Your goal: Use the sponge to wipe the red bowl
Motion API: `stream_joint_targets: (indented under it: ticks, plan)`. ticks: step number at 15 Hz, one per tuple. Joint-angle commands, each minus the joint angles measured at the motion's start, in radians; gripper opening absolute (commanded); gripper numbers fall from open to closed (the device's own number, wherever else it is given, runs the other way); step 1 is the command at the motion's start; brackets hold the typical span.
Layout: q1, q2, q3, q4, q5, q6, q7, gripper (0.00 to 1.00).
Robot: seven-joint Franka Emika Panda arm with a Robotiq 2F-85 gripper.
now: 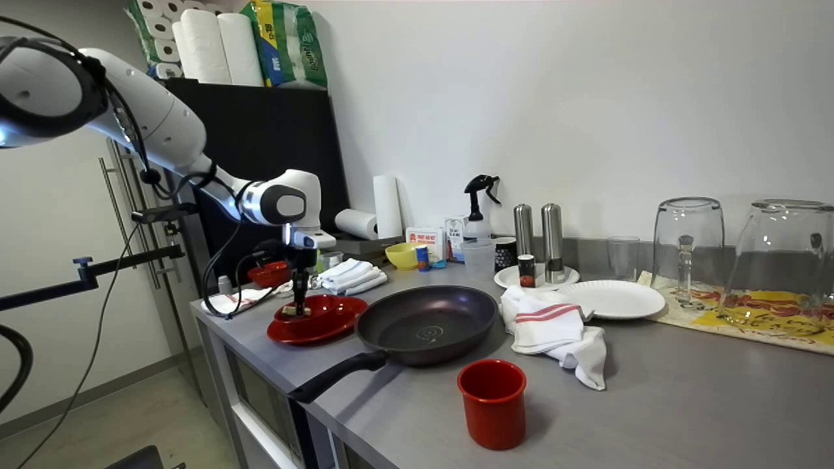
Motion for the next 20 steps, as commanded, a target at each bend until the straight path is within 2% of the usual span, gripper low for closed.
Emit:
stream_joint_targets:
  ticks: [1,8,20]
  plan:
    - [-0.015,-0.012,0.013,0.033,0.037,-0.106,-0.051,0.23]
    - [-0.02,-0.001,0.013,0.073,0.049,-0.275,-0.119,0.23]
    - [-0.023,0.023,-0.01,0.077,-0.026,-0.323,-0.144,0.23]
